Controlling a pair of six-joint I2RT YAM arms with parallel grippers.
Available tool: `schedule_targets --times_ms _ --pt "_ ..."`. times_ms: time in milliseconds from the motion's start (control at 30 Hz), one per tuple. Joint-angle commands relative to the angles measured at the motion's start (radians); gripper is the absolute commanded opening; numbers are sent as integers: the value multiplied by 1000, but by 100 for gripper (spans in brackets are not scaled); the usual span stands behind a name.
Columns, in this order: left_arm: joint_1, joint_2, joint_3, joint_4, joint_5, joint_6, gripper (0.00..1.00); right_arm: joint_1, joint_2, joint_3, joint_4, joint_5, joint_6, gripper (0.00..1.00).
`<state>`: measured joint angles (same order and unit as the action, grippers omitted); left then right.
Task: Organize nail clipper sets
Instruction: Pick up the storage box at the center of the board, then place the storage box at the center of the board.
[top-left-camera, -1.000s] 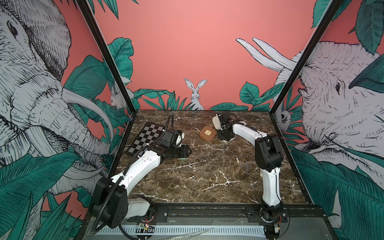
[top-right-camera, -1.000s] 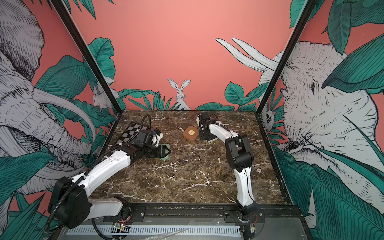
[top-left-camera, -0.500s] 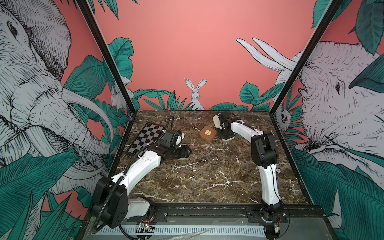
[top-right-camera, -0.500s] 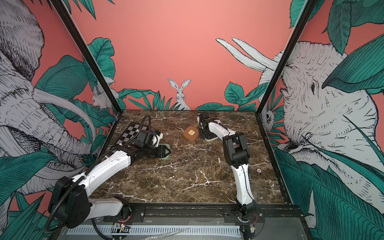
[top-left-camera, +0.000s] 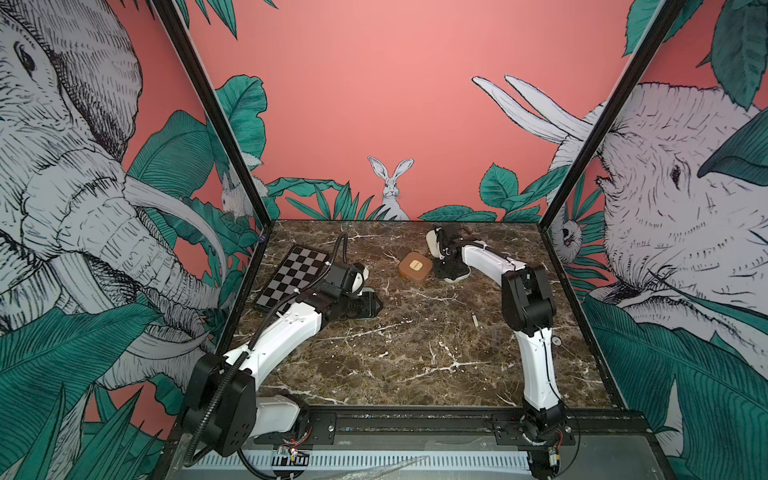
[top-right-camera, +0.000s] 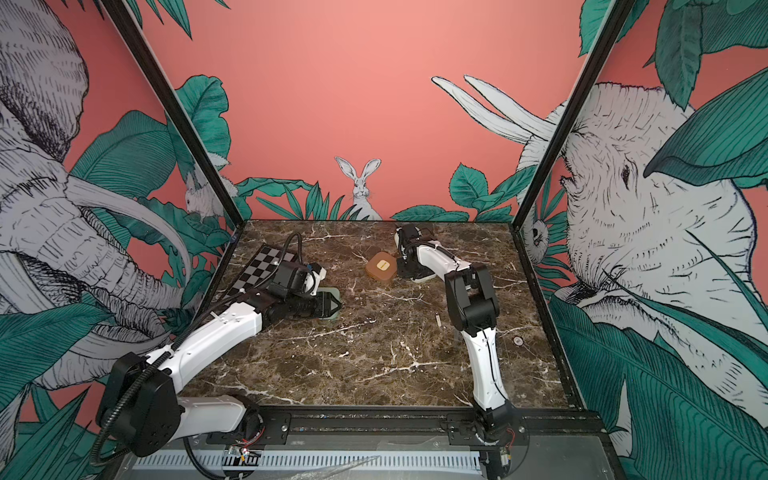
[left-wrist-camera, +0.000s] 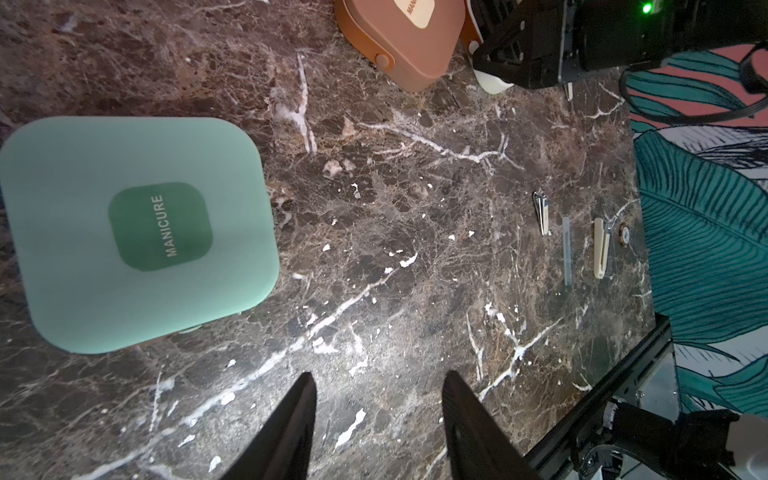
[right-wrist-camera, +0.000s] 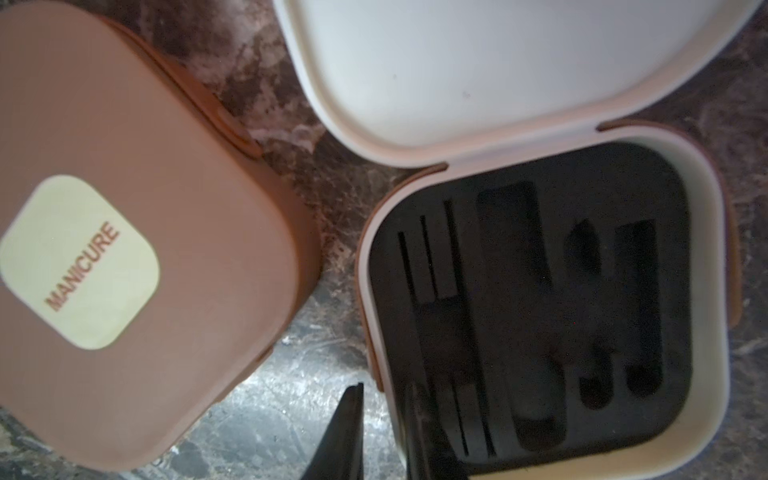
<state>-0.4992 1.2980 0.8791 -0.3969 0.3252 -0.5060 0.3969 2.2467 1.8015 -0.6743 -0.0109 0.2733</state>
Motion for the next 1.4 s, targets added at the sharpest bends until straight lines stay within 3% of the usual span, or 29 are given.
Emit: schedule_targets --times_ms 0,200,500,733,933,1100,1367 --pt "-6 -20 -13 0 0 -8 52 -6 32 8 -38 3 11 14" --pt "-6 -19 -5 -3 -1 -5 52 -10 11 -4 -44 36 45 0" --pt "-6 -38 -3 -9 -5 9 52 27 -220 -100 -48 54 30 0" --pt "-1 -82 1 -35 -63 22 51 187 -473 -296 -96 94 32 0" --pt "34 -129 -34 -51 -90 8 50 394 -596 -483 -61 73 165 0" --pt "78 -169 -86 -37 -77 -5 50 541 -580 -570 16 85 249 0" --pt "80 -183 -117 -19 -57 -8 50 629 -429 -563 43 105 219 0"
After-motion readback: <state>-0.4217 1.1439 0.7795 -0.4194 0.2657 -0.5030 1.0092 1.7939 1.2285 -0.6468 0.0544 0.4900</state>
